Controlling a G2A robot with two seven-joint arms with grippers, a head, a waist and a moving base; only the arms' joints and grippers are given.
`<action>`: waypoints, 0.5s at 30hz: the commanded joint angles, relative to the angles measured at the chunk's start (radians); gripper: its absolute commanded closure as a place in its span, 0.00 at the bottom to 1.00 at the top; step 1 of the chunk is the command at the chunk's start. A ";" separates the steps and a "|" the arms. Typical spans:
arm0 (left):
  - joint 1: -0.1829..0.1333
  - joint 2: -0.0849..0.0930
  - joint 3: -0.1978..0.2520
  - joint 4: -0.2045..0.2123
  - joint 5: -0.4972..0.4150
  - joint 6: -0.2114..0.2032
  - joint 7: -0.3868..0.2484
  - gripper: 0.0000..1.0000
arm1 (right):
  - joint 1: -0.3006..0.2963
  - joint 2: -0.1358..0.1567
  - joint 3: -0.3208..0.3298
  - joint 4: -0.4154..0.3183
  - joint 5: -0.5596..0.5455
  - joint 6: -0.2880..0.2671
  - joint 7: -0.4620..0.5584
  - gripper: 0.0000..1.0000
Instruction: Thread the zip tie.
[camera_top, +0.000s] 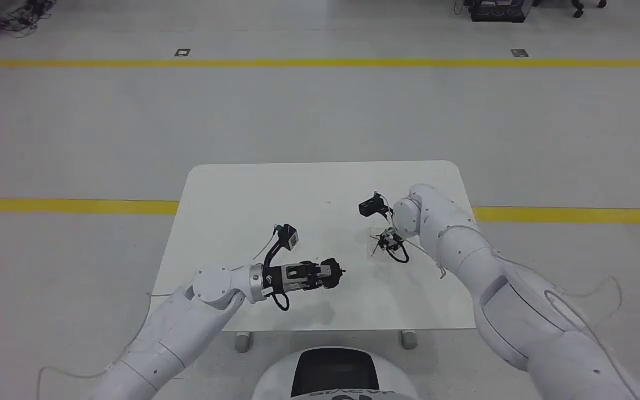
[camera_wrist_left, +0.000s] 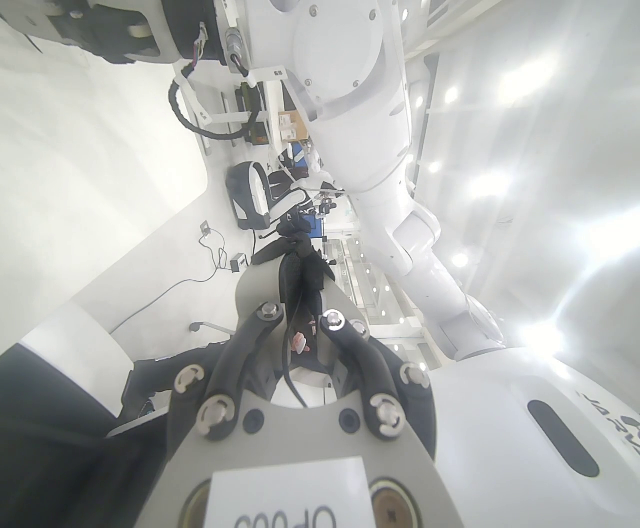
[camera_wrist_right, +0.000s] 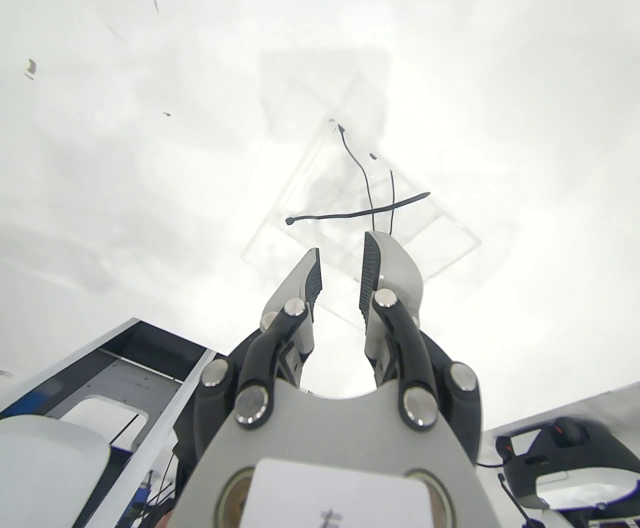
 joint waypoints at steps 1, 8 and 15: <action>0.000 0.000 0.000 0.000 0.000 0.000 0.000 1.00 | -0.002 -0.006 -0.007 0.008 -0.016 0.001 -0.020 0.79; 0.000 0.000 0.000 0.000 0.000 0.000 0.000 1.00 | -0.003 -0.029 -0.025 0.051 -0.057 -0.005 -0.078 0.81; 0.000 0.000 0.000 0.000 0.000 0.000 0.000 1.00 | 0.002 -0.053 -0.036 0.096 -0.084 0.001 -0.108 0.82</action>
